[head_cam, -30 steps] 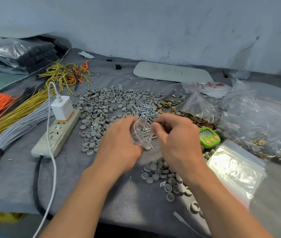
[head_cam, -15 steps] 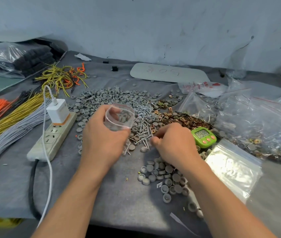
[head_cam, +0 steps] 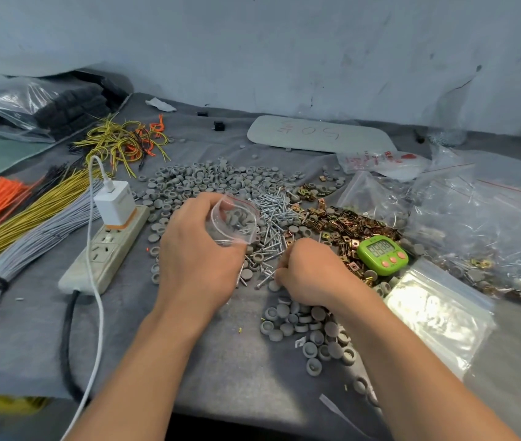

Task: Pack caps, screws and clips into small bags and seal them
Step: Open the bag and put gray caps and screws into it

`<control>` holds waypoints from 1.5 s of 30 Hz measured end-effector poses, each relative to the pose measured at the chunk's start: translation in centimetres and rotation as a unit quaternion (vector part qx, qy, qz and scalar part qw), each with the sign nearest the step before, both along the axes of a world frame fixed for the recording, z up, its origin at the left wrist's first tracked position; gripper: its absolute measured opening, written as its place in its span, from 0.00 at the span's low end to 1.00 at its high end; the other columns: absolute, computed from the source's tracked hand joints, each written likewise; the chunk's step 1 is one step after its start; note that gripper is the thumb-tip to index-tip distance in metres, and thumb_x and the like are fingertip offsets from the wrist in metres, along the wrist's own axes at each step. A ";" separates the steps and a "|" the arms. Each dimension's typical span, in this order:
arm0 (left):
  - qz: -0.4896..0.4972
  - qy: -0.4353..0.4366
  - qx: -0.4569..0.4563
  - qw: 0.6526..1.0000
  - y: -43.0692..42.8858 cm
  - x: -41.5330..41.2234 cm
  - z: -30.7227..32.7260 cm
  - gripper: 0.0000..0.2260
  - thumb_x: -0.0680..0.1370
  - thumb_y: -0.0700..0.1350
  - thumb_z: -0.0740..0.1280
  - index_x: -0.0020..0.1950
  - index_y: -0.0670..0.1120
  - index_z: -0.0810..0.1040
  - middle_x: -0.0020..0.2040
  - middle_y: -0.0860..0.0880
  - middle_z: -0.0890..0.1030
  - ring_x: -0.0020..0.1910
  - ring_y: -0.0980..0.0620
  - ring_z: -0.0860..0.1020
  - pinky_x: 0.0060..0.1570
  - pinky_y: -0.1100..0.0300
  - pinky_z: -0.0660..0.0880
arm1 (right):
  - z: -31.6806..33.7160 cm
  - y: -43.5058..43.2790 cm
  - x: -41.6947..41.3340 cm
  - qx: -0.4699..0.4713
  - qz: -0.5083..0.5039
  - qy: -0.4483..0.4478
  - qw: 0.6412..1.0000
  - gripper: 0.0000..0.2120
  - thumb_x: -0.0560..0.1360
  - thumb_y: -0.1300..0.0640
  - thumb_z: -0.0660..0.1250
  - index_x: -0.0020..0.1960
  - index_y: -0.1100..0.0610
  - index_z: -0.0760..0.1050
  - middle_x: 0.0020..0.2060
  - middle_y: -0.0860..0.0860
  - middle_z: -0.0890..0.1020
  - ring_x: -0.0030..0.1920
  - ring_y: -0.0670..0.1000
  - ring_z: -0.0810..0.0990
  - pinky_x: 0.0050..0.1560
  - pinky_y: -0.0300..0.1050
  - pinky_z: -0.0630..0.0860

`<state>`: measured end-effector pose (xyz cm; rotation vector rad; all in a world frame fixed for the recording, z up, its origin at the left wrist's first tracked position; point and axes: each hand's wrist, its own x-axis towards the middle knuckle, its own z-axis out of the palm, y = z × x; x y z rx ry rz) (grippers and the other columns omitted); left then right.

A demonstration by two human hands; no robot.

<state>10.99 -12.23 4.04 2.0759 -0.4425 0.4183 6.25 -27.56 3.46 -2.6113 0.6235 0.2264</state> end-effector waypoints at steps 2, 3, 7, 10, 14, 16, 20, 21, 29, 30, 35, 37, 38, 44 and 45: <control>0.000 0.001 0.005 1.000 0.0 0.0 -0.1 0.16 0.70 0.44 0.76 0.54 0.57 0.79 0.50 0.58 0.80 0.51 0.55 0.78 0.48 0.60 0.69 | 0.2 0.2 -0.4 -0.023 0.001 0.001 1.000 0.07 0.79 0.59 0.66 0.44 0.59 0.79 0.39 0.53 0.82 0.42 0.56 0.82 0.50 0.52 0.81; -0.002 0.004 0.010 1.000 0.0 0.0 -0.1 0.16 0.70 0.44 0.76 0.54 0.57 0.79 0.50 0.58 0.80 0.51 0.55 0.78 0.48 0.59 0.70 | 0.4 0.2 -0.6 -0.044 -0.005 0.003 0.999 0.07 0.80 0.59 0.66 0.43 0.58 0.77 0.38 0.52 0.80 0.40 0.55 0.79 0.50 0.52 0.78; -0.017 0.013 0.048 0.999 -0.1 0.0 -0.4 0.18 0.70 0.46 0.77 0.56 0.59 0.77 0.51 0.58 0.79 0.51 0.53 0.77 0.47 0.56 0.71 | 1.4 -0.2 -1.9 -0.145 -0.072 -0.033 0.986 0.03 0.79 0.59 0.67 0.47 0.55 0.72 0.36 0.49 0.75 0.42 0.56 0.76 0.49 0.50 0.69; -0.038 0.023 0.078 0.996 -0.5 -0.2 -0.6 0.21 0.69 0.48 0.78 0.56 0.61 0.74 0.51 0.59 0.77 0.50 0.54 0.75 0.47 0.57 0.69 | 2.1 -0.7 -2.5 -0.092 -0.135 -0.168 0.972 0.02 0.81 0.56 0.66 0.53 0.51 0.76 0.45 0.50 0.83 0.46 0.56 0.81 0.49 0.53 0.78; -0.073 0.021 0.104 0.992 -1.0 -0.5 -0.9 0.23 0.69 0.49 0.78 0.60 0.59 0.74 0.53 0.60 0.77 0.53 0.55 0.75 0.50 0.58 0.69 | 2.5 -0.3 -3.3 0.076 -0.036 -0.360 0.929 0.07 0.79 0.57 0.71 0.43 0.48 0.80 0.34 0.42 0.84 0.36 0.43 0.82 0.39 0.40 0.79; -0.081 0.026 0.109 0.990 -1.3 -0.7 -0.8 0.24 0.68 0.47 0.78 0.60 0.60 0.74 0.53 0.60 0.76 0.53 0.55 0.75 0.50 0.58 0.70 | 2.3 0.3 -3.5 0.059 0.023 -0.384 0.921 0.09 0.76 0.60 0.74 0.42 0.48 0.80 0.33 0.41 0.82 0.37 0.42 0.81 0.39 0.37 0.77; -0.103 0.019 0.095 0.990 -1.8 -1.1 -0.7 0.19 0.70 0.48 0.76 0.58 0.60 0.75 0.52 0.60 0.78 0.51 0.57 0.75 0.47 0.58 0.70 | 1.7 1.2 -3.0 0.038 0.057 -0.396 0.916 0.10 0.73 0.61 0.76 0.45 0.45 0.84 0.38 0.38 0.84 0.42 0.39 0.82 0.46 0.37 0.78; -0.109 0.023 0.088 0.990 -1.8 -1.1 -0.7 0.18 0.70 0.47 0.75 0.57 0.60 0.76 0.51 0.60 0.78 0.50 0.58 0.75 0.45 0.58 0.71 | 1.6 1.3 -2.9 0.059 0.056 -0.398 0.914 0.10 0.73 0.60 0.77 0.47 0.44 0.85 0.40 0.37 0.86 0.44 0.38 0.83 0.49 0.38 0.79; -0.016 0.062 0.010 0.998 -0.6 -0.1 -0.2 0.19 0.69 0.44 0.78 0.53 0.61 0.76 0.47 0.62 0.79 0.45 0.66 0.76 0.39 0.69 0.67 | 1.2 -1.7 -2.3 0.031 -0.096 -0.370 0.924 0.08 0.75 0.59 0.75 0.46 0.45 0.87 0.37 0.35 0.83 0.39 0.37 0.82 0.47 0.37 0.82; -0.005 0.054 -0.011 0.998 -0.4 -0.1 -0.1 0.20 0.69 0.43 0.77 0.53 0.62 0.75 0.48 0.62 0.79 0.45 0.65 0.77 0.40 0.67 0.70 | 0.9 -1.7 -2.1 0.018 -0.083 -0.303 0.949 0.08 0.76 0.59 0.74 0.45 0.45 0.86 0.37 0.36 0.83 0.38 0.39 0.82 0.47 0.41 0.83; 0.026 0.006 -0.044 0.999 -0.1 -0.2 0.4 0.22 0.69 0.41 0.76 0.56 0.61 0.74 0.52 0.57 0.80 0.50 0.50 0.81 0.50 0.53 0.76 | -0.5 -0.1 -1.5 -0.024 -0.013 -0.139 0.990 0.05 0.77 0.56 0.72 0.46 0.47 0.85 0.42 0.45 0.85 0.43 0.49 0.84 0.51 0.51 0.84; 0.026 0.000 -0.013 1.000 -0.2 -0.1 0.2 0.23 0.69 0.40 0.76 0.58 0.60 0.75 0.53 0.57 0.79 0.52 0.52 0.78 0.49 0.57 0.71 | -0.5 0.1 -1.1 -0.025 -0.012 -0.117 0.993 0.06 0.77 0.57 0.71 0.43 0.48 0.82 0.41 0.47 0.85 0.43 0.51 0.83 0.48 0.48 0.83; 0.022 0.001 0.004 1.000 -0.2 0.0 0.1 0.24 0.69 0.41 0.76 0.59 0.59 0.75 0.54 0.57 0.78 0.53 0.53 0.77 0.49 0.56 0.72 | -0.6 0.2 -1.0 -0.029 -0.015 -0.104 0.994 0.06 0.77 0.58 0.71 0.43 0.48 0.81 0.41 0.48 0.85 0.43 0.52 0.83 0.47 0.48 0.82; -0.035 0.040 0.073 0.996 -0.6 0.0 -0.8 0.26 0.69 0.44 0.78 0.62 0.61 0.74 0.54 0.59 0.76 0.54 0.54 0.75 0.50 0.57 0.70 | 0.3 -0.2 -1.6 -0.039 -0.078 -0.207 0.974 0.07 0.81 0.55 0.67 0.47 0.45 0.78 0.42 0.43 0.84 0.44 0.50 0.82 0.49 0.49 0.80; -0.043 0.044 0.081 0.995 -0.8 -0.1 -1.0 0.27 0.69 0.44 0.78 0.63 0.61 0.74 0.54 0.59 0.76 0.54 0.54 0.75 0.50 0.58 0.68 | 0.5 -0.3 -1.8 -0.016 -0.085 -0.256 0.963 0.07 0.80 0.55 0.68 0.45 0.44 0.78 0.39 0.40 0.83 0.41 0.46 0.81 0.46 0.45 0.80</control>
